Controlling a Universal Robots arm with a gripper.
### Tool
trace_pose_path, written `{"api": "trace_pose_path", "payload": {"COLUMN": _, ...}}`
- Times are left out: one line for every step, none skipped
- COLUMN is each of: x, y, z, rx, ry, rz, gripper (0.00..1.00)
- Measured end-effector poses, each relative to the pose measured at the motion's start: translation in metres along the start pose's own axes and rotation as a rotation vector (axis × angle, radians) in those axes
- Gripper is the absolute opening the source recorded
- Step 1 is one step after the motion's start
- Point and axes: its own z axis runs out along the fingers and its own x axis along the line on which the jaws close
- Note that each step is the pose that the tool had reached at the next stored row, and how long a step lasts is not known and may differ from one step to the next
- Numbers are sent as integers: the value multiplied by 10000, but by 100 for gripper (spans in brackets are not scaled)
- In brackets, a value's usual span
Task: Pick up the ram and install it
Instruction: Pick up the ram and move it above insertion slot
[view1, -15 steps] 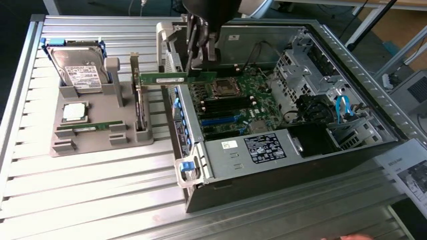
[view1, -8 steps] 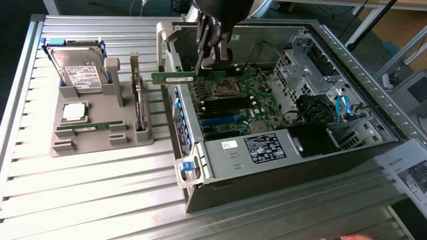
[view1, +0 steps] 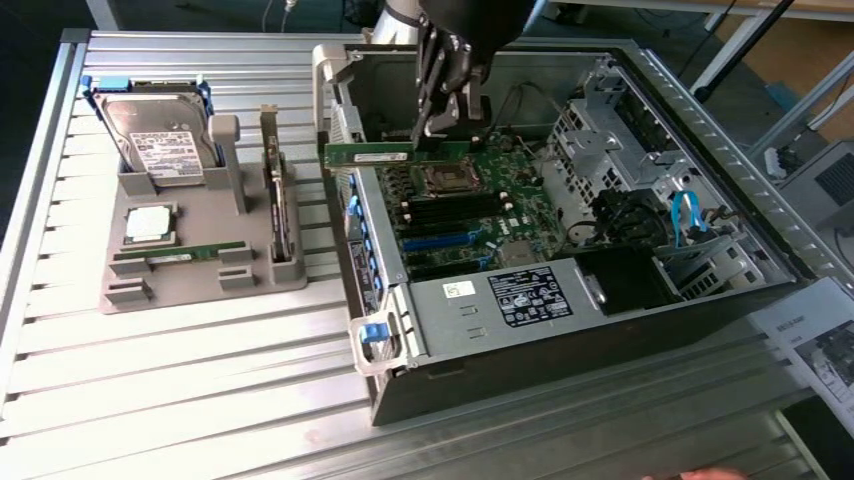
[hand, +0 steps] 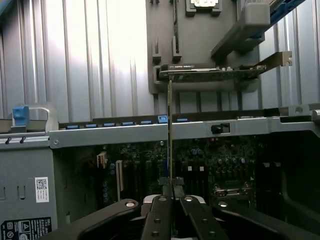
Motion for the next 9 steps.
{"api": "trace_pose_path", "payload": {"x": -2, "y": -28, "z": -1, "rx": -3, "ry": 0, "rz": 0, "gripper": 12}}
{"api": "trace_pose_path", "payload": {"x": -3, "y": -55, "z": -3, "rx": -6, "ry": 0, "rz": 1, "gripper": 12}}
{"api": "trace_pose_path", "payload": {"x": -5, "y": -82, "z": -4, "rx": -9, "ry": 0, "rz": 1, "gripper": 12}}
{"api": "trace_pose_path", "payload": {"x": -6, "y": -110, "z": -6, "rx": -13, "ry": 0, "rz": 1, "gripper": 12}}
{"api": "trace_pose_path", "payload": {"x": -8, "y": -139, "z": -8, "rx": -16, "ry": 1, "rz": 1, "gripper": 12}}
{"api": "trace_pose_path", "payload": {"x": -10, "y": -169, "z": -9, "rx": -19, "ry": 1, "rz": 1, "gripper": 12}}
{"api": "trace_pose_path", "payload": {"x": -12, "y": -211, "z": -11, "rx": -24, "ry": 1, "rz": 2, "gripper": 12}}
{"api": "trace_pose_path", "payload": {"x": -14, "y": -247, "z": -13, "rx": -28, "ry": 1, "rz": 2, "gripper": 12}}
{"api": "trace_pose_path", "payload": {"x": -16, "y": -278, "z": -15, "rx": -31, "ry": 1, "rz": 1, "gripper": 12}}
